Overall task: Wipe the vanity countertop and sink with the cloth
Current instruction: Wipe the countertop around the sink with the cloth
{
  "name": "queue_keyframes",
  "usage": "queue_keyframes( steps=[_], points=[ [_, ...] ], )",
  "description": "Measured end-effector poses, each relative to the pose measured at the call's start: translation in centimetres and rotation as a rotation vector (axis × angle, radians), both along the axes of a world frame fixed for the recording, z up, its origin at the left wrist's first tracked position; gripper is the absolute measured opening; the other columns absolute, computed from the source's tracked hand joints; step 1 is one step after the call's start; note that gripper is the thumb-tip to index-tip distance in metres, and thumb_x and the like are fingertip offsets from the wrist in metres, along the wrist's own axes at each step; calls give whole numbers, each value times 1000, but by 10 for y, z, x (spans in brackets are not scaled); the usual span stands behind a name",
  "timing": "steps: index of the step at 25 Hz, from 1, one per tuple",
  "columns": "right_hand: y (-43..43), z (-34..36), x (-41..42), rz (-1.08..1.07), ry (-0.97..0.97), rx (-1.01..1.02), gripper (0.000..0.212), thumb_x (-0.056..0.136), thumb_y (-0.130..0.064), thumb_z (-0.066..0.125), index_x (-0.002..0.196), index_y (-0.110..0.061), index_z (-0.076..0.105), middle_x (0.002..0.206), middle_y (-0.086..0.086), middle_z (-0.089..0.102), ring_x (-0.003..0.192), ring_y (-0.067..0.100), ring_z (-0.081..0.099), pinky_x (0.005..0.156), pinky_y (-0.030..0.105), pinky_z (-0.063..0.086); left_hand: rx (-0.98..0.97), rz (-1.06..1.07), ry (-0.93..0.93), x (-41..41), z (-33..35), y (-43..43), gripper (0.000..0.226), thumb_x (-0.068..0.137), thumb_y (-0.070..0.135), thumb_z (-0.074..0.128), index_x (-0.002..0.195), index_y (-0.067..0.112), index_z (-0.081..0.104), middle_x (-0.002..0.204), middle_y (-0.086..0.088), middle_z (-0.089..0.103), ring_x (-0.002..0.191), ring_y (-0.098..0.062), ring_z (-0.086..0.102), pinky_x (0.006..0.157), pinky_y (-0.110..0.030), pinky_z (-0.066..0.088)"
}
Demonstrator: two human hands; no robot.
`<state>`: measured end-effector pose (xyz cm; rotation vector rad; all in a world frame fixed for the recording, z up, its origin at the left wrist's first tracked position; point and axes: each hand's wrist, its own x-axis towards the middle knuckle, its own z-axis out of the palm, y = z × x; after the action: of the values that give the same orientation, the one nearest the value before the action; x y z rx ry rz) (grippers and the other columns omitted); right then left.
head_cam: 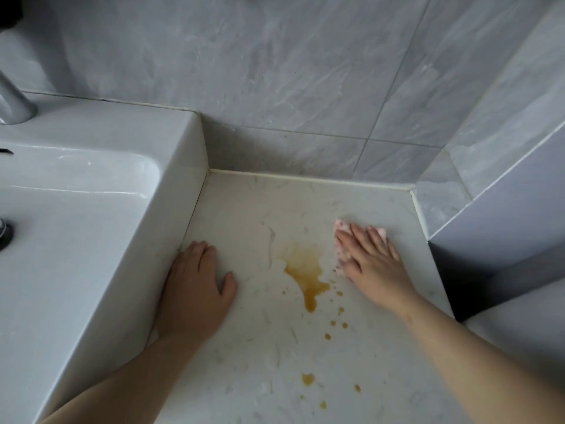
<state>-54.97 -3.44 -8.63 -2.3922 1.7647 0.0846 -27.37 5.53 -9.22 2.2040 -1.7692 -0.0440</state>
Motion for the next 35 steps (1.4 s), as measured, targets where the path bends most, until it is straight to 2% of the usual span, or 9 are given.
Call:
queue_keyframes(
  steps=[6,10,14,18,23,25,29,33,35],
  points=[
    [-15,3,-19,-258,-31,15,56,95,-50,15,148,-39,2,159,-10,-2,146,19,-3,117,38,-5,53,-3,-76,-5,-1,0,59,80,33,32,113,-9,58,116,-28,59,110,-42,55,96,-50,42],
    [74,4,-26,-36,36,-49,77,69,-56,-11,145,-46,0,157,-16,-2,146,14,-2,113,32,-6,158,7,-73,-10,2,21,65,85,40,28,123,-6,54,126,-25,56,116,-42,52,97,-51,39],
    [22,3,-53,-131,18,-41,87,62,-59,-9,146,-45,6,158,-13,2,146,18,4,115,34,-2,176,-80,-162,-12,-6,74,72,94,51,13,128,0,52,130,-16,55,119,-33,52,101,-41,26],
    [2,1,-44,-243,11,10,79,72,-59,1,148,-40,13,159,-7,7,145,23,7,116,39,1,224,-108,-219,-9,-6,80,68,90,50,21,136,5,44,140,-10,46,129,-27,43,105,-38,15],
    [117,-16,-30,91,-26,-185,57,84,-44,30,138,-30,40,143,4,48,132,28,34,104,41,19,215,-79,-174,-12,-5,81,75,86,55,12,145,12,28,152,-5,27,141,-23,21,112,-40,5],
    [83,-11,-15,72,-43,-197,57,85,-50,26,138,-33,41,146,2,44,134,30,36,109,42,19,208,-75,-152,-14,-1,80,78,84,57,7,147,14,22,154,-4,21,143,-22,15,114,-40,4],
    [10,3,31,-194,-78,-24,54,92,-55,21,144,-42,23,158,-4,14,145,26,10,116,44,0,230,-80,-143,-14,2,79,84,76,60,-9,149,20,2,157,2,2,144,-16,-4,114,-34,-7],
    [108,-10,13,155,-69,-231,56,88,-47,29,138,-27,46,144,3,46,132,30,39,109,45,18,217,-75,-166,-12,-1,80,77,85,58,7,147,15,21,154,-2,22,143,-19,14,112,-35,-1],
    [127,-13,-6,212,-44,-211,54,88,-44,33,137,-26,46,141,4,49,131,30,38,108,44,21,219,-82,-170,-11,-2,80,75,86,57,11,146,14,25,152,-3,26,141,-21,19,111,-35,1]
  ],
)
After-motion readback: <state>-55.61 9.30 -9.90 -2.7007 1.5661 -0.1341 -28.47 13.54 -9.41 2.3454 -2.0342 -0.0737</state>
